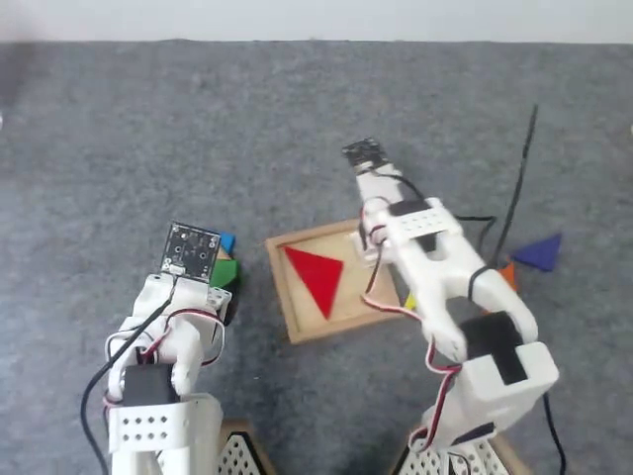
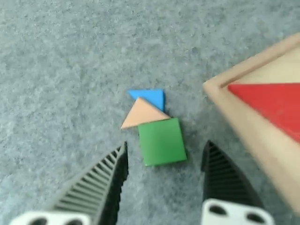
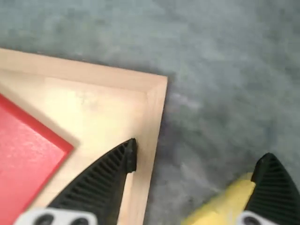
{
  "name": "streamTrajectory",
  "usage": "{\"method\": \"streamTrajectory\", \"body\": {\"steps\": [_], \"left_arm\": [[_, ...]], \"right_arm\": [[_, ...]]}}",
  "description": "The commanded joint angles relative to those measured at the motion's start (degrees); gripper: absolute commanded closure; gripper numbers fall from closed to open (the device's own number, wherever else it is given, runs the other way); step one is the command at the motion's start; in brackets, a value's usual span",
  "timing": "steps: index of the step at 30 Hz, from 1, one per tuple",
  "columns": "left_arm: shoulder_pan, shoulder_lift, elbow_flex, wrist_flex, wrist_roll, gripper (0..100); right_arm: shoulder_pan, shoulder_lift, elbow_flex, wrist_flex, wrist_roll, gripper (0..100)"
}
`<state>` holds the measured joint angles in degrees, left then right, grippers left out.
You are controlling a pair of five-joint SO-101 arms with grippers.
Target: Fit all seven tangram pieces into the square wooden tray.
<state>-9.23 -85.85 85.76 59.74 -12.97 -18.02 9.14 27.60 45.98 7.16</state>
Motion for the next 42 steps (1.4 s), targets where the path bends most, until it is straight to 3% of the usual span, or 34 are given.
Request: {"method": "streamTrajectory", "body": {"steps": [1,12,19,29,42], "left_arm": [[0.09,0.26,-0.40,-1.23,0.70,75],[0.18,0.26,0.31,-1.49,0.70,75],[0.18,0.26,0.31,-1.41,0.70,75],[0.18,0.26,0.48,-1.32,0.70,75],[0.26,0.26,1.19,-1.67,0.70,75]], "right_arm": [[4.97,-0.04,-2.29,1.01,-0.18,61.9],[6.20,-8.75,0.88,2.51,-0.62,61.9],[-4.00,-14.90,6.42,1.63,-0.62,61.9],[-8.40,-4.62,5.19,-0.31,-0.62,61.9],[-20.62,-10.51,5.01,2.07,-3.87,61.9]]}}
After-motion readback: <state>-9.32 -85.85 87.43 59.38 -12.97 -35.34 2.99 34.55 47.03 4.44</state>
